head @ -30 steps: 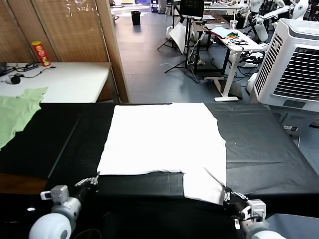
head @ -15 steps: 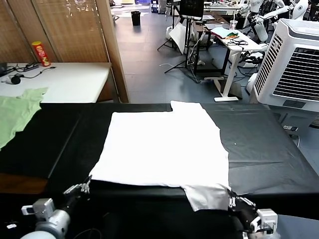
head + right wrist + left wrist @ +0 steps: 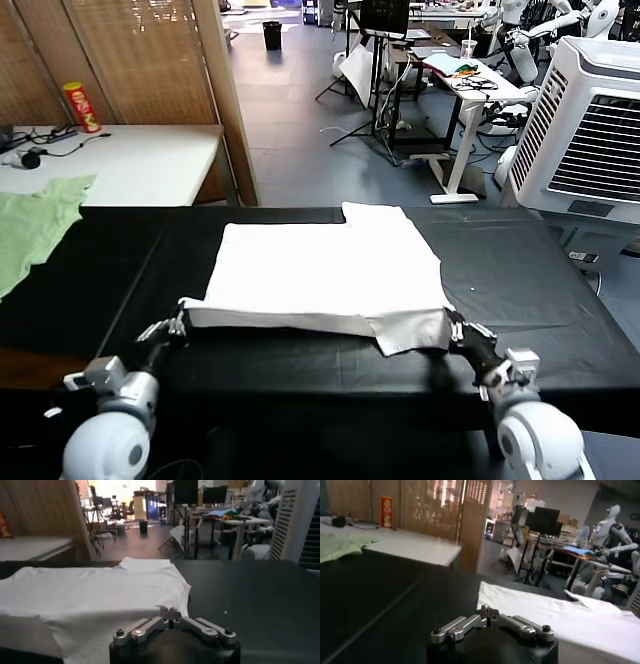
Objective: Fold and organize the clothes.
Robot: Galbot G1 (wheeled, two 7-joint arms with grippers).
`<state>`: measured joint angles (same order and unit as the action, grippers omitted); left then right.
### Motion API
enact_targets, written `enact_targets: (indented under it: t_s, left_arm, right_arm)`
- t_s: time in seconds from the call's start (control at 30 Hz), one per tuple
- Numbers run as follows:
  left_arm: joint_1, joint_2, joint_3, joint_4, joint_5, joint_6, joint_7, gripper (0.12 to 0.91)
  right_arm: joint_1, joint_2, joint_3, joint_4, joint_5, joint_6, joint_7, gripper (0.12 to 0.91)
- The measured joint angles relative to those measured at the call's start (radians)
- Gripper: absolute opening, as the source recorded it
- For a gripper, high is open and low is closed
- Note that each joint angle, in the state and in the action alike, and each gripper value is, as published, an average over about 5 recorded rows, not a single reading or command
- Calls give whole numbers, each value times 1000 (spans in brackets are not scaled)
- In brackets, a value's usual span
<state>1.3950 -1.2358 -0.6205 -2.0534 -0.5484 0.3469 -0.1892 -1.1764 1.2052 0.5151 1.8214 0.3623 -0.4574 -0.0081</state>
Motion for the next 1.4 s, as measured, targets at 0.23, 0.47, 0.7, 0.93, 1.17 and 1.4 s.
enact_targets:
  t_s: [0.23,0.47,0.7,0.93,1.17,1.4]
  left_arm:
    - [-93,27,32,106,24,-9,13,126]
    - [-174,38,60,203,38,-8,17,127]
    - [-198,41,59,236,61,-2,27,403]
    - [-133,53,43,205,82,-3,39,740]
    - [-74,54,43,185,67,11,59,797]
    - [-75,52,45,212,19,27,66,798]
  right_arm:
    - [107,12,-50,-115,-9,25,-18,123]
    - [123,-11,-48,-119,33,54,-51,343]
    - [5,-46,-19,14,12,-7,-49,712]
    - [-125,-60,18,123,-13,-26,-54,797]
    - [-173,-57,29,127,-15,-29,-60,731]
    - [-172,-54,23,109,-19,-28,-62,609]
